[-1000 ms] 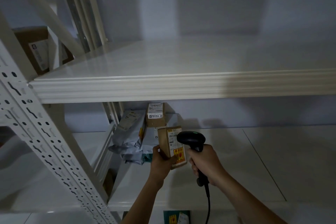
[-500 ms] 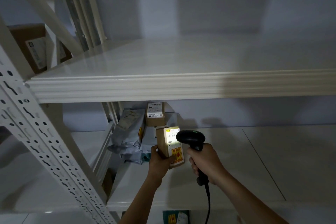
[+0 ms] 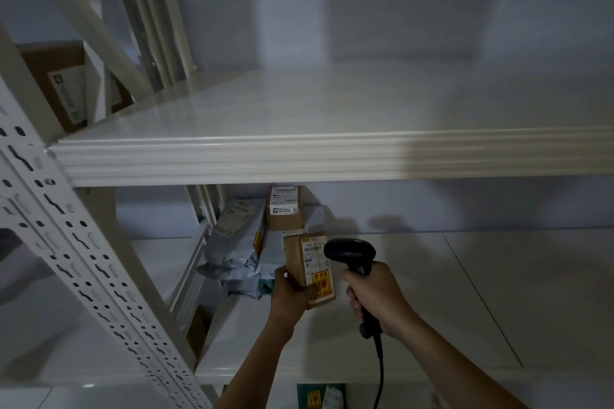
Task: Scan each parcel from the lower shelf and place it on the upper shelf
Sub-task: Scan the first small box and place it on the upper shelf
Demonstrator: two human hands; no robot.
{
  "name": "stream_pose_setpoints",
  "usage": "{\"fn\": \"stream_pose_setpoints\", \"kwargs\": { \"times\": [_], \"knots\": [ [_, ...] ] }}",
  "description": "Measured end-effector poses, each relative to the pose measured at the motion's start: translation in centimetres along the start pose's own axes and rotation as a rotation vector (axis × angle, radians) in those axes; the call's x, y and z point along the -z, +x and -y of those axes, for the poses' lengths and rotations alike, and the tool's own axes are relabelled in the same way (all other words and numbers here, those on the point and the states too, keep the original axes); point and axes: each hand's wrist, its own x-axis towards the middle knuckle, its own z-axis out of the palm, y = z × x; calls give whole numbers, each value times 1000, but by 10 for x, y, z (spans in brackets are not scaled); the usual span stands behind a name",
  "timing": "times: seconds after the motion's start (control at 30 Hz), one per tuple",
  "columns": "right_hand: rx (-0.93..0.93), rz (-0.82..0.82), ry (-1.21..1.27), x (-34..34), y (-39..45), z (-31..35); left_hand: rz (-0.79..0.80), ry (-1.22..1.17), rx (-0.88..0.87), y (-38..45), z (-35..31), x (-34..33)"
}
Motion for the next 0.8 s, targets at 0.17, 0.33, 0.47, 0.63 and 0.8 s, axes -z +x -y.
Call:
{"fn": "stream_pose_setpoints", "kwargs": {
  "times": [0.17,0.33,0.47,0.63,0.8],
  "knots": [
    [-9,-132,-142,8,28,-17,8,-17,14,-3,-1,5],
    [-189,-77,-317,21,71,-54,12,-26,48,-5,-2,13],
    [-239,-63,-488,18,95,-89,33,-6,74,-8,0,15],
    [-256,-40,-750,10,105,-113,56,-27,110,-10,5,10],
    [-230,-23,-764,10,109,-138,74,-29,125,-7,8,7]
  ]
}}
